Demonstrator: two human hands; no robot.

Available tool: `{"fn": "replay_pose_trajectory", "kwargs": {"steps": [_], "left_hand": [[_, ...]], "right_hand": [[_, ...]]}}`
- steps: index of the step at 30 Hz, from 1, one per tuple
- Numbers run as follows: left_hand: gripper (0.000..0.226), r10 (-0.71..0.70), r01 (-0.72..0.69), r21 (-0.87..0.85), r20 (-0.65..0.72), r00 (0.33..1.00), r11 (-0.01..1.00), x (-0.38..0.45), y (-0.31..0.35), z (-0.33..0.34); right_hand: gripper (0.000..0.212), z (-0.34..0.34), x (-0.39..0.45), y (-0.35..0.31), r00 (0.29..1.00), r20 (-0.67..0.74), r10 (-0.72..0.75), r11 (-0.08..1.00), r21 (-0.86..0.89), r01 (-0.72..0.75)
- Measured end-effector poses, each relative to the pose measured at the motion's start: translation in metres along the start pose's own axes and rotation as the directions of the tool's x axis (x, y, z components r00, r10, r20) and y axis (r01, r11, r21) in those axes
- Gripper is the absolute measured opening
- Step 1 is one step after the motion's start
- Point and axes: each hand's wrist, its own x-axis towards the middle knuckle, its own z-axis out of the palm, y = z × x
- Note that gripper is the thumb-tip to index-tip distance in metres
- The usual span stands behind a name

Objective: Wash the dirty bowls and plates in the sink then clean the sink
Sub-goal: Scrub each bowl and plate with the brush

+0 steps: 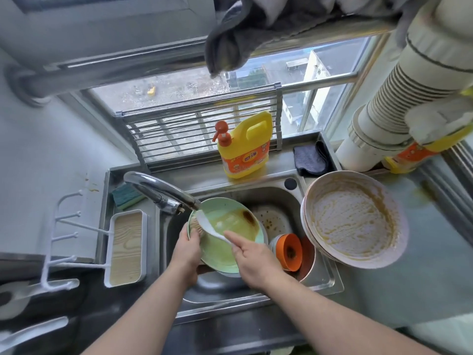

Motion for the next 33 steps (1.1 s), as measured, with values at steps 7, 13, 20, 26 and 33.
{"fn": "replay_pose_trajectory", "kwargs": {"steps": [7, 13, 20, 26, 33], "left_hand": [[0.027, -0.006, -0.032, -0.169, -0.215, 0.977, 0.985, 0.008, -0.015, -0.009], [0.033, 0.023, -0.037, -0.086, -0.161, 0.987, 0.996, 0.004, -0.036, 0.011], [0.033, 0.021, -0.053, -0.135, -0.228, 0.973, 0.989, 0.018, -0.017, 0.0], [0.036, -0.025, 0.002, -0.158, -0.144, 0.989, 0.987, 0.007, -0.033, 0.005], [0.036, -0.034, -0.006, -0.172, -0.229, 0.973, 0.985, 0.018, -0.025, -0.006]], "right_hand": [[0.045, -0.023, -0.007, 0.049, 0.987, -0.026, 0.158, 0.893, -0.423, -0.154], [0.038, 0.013, -0.016, 0.005, 0.994, 0.085, 0.073, 0.971, -0.232, -0.052], [0.033, -0.016, -0.027, 0.044, 0.981, 0.047, 0.187, 0.923, -0.351, -0.159], [0.039, -0.005, 0.006, 0.012, 0.996, 0.049, 0.079, 0.946, -0.32, -0.06], [0.029, -0.006, -0.048, 0.013, 0.982, 0.185, 0.048, 0.943, -0.333, 0.017]]}}
